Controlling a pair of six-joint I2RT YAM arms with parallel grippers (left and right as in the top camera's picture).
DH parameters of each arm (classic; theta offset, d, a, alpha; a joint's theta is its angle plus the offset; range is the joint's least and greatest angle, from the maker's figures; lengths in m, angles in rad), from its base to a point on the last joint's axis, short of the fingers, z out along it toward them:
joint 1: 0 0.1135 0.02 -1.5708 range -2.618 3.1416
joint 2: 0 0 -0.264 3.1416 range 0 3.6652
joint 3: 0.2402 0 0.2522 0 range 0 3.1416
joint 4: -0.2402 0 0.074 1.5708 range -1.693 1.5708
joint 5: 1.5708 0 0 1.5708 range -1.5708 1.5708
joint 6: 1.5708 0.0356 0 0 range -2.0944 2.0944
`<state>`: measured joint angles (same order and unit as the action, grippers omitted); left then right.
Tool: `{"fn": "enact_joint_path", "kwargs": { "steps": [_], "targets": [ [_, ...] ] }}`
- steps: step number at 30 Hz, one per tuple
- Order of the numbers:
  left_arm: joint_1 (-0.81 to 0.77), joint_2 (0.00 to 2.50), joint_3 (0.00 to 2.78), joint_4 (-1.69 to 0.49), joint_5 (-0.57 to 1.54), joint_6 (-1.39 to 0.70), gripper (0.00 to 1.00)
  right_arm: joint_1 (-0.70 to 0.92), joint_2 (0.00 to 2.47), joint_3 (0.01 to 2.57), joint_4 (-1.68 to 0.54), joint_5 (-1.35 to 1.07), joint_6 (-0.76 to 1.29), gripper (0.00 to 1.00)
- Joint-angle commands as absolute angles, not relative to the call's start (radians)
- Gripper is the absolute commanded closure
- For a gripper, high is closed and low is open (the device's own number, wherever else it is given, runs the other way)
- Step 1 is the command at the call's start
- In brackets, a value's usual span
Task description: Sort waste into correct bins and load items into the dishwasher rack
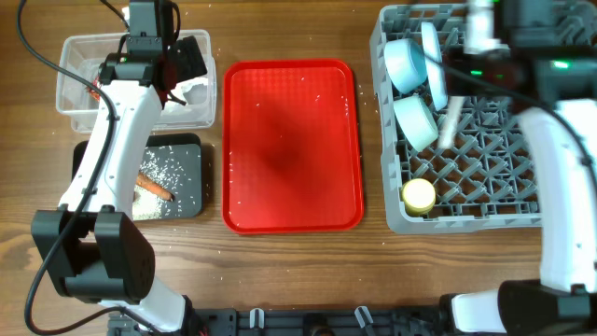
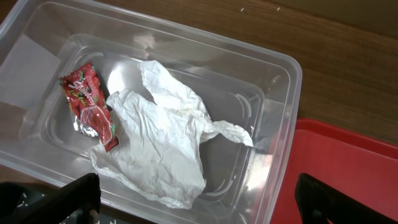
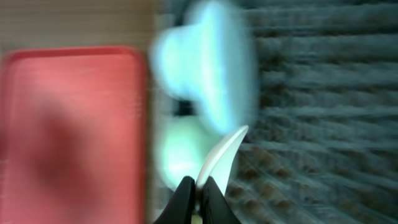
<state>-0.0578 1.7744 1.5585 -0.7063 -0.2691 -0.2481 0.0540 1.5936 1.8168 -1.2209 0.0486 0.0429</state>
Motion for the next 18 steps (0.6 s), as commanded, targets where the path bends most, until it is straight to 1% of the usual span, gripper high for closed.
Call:
{"fn": "enact_joint_path", "kwargs": {
  "steps": [1, 2, 3, 4, 5, 7, 9, 11, 13, 14, 15, 17, 18],
  "targets": [
    [-0.056, 1.763, 1.562, -0.704, -0.289, -0.242, 0.00, -0.070, 1.614, 1.782, -1.228, 0.157, -0.084, 0.96],
    [-0.056, 1.763, 1.562, -0.704, -0.289, -0.242, 0.00, -0.088, 1.629, 1.762, -1.227, 0.157, -0.098, 0.96],
    [-0.056, 1.763, 1.562, -0.704, -0.289, -0.242, 0.00, -0.101, 1.652, 1.736, -1.228, 0.157, -0.102, 0.86],
    [-0.056, 1.763, 1.562, -0.704, -0.289, -0.242, 0.00, -0.103, 1.671, 1.716, -1.228, 0.157, -0.097, 0.39],
    [-0.056, 1.763, 1.562, -0.704, -0.289, -0.242, 0.00, -0.103, 1.692, 1.704, -1.233, 0.137, -0.051, 0.20],
    [-0.056, 1.763, 1.562, -0.704, -0.289, -0.242, 0.00, -0.103, 1.689, 1.705, -1.227, 0.028, -0.048, 0.15],
    [-0.056, 1.763, 1.562, -0.704, -0.289, -0.242, 0.00, -0.103, 1.659, 1.727, -1.234, -0.060, -0.017, 0.14],
    [-0.056, 1.763, 1.562, -0.704, -0.289, -0.242, 0.00, -0.088, 1.584, 1.750, -1.259, -0.237, -0.019, 0.14],
    [-0.056, 1.763, 1.562, -0.704, -0.289, -0.243, 0.00, -0.042, 1.497, 1.750, -1.270, -0.261, -0.014, 0.12],
    [-0.056, 1.763, 1.562, -0.704, -0.289, -0.243, 0.00, -0.013, 1.455, 1.750, -1.270, -0.262, 0.024, 0.09],
    [-0.056, 1.763, 1.562, -0.704, -0.289, -0.243, 0.00, 0.012, 1.419, 1.750, -1.269, -0.261, 0.079, 0.00],
    [-0.056, 1.763, 1.562, -0.704, -0.289, -0.242, 0.00, 0.040, 1.348, 1.750, -1.277, -0.260, 0.167, 0.00],
    [-0.056, 1.763, 1.562, -0.704, -0.289, -0.243, 0.00, 0.041, 1.324, 1.750, -1.282, -0.260, 0.168, 0.00]
  ]
}}
